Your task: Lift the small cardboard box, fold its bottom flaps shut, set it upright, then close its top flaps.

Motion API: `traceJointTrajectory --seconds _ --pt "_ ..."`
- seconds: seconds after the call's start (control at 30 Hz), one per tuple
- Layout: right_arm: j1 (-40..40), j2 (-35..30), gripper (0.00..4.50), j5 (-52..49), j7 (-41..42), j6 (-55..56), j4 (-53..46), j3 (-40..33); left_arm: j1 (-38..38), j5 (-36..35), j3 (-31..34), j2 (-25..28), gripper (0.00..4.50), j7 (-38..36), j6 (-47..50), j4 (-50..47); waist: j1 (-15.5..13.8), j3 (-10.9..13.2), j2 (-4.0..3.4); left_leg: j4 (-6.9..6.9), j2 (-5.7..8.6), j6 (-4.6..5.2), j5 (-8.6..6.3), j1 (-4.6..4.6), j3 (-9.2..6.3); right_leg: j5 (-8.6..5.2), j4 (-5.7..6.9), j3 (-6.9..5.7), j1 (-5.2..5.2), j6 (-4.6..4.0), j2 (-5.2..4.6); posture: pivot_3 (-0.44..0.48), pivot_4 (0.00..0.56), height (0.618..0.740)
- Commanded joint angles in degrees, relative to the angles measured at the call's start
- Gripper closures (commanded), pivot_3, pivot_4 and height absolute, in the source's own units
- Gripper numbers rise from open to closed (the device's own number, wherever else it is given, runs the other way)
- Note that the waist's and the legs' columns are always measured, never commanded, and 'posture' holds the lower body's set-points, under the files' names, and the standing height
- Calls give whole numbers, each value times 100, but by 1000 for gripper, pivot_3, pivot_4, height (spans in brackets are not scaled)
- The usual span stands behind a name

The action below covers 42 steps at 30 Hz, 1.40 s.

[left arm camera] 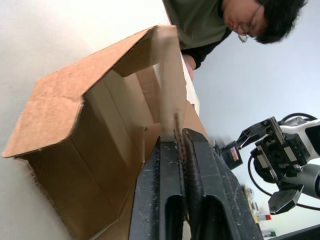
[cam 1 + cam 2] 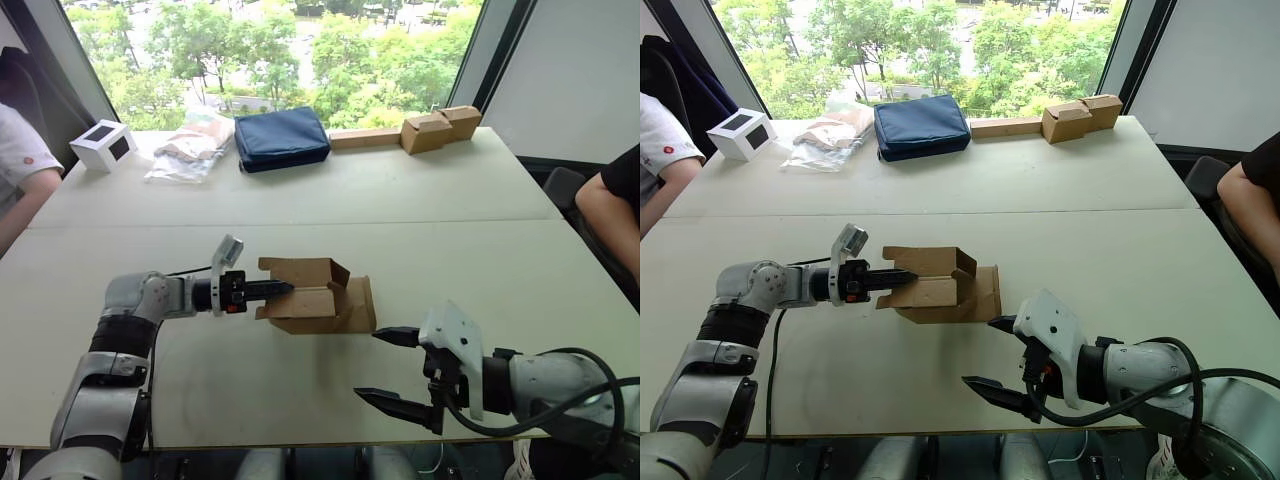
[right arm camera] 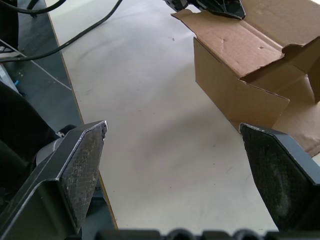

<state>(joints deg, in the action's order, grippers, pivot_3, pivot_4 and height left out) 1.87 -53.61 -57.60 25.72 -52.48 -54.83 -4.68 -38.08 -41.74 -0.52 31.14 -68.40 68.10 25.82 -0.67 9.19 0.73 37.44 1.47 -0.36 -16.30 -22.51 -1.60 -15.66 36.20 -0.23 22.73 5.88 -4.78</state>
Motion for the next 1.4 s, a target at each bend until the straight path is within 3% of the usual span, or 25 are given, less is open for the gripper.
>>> traceJointTrajectory --seconds 0.03,0.27,0.53,0.7,1.1,1.4 --pt "23 -47 0 -16 67 58 -152 9 -1 -67 229 77 4354 -76 -103 -160 0 0 0 0 0 0 0 0 0 0 0 0 0 0 0 0 150 737" --pt "25 -76 0 17 187 79 -85 -31 3 -41 315 321 4354 -216 -321 -481 1 0 0 0 -2 0 0 0 -1 0 0 0 0 0 -7 0 150 737" --pt "-87 -58 0 141 325 85 19 73 192 125 -109 397 4354 -436 -307 -516 0 0 -1 0 -1 0 0 1 0 0 0 0 -1 0 -5 0 150 737" --pt "15 -20 0 139 268 90 14 -6 76 173 -10 248 2933 -281 -284 -183 -6 1 1 2 -2 0 0 0 -3 0 0 0 -2 0 -2 0 150 737" --pt "-219 180 0 -155 -210 -71 -60 82 -645 512 -194 9 2933 -822 -510 838 -6 0 3 4 -2 0 0 0 -3 0 3 0 -2 0 10 0 150 737" --pt "75 -238 0 -1381 -670 17 -173 -1119 -950 721 -246 -212 2933 -956 -619 1171 -3 -1 4 8 -2 2 -1 -1 -4 0 3 1 -3 1 9 0 150 737"
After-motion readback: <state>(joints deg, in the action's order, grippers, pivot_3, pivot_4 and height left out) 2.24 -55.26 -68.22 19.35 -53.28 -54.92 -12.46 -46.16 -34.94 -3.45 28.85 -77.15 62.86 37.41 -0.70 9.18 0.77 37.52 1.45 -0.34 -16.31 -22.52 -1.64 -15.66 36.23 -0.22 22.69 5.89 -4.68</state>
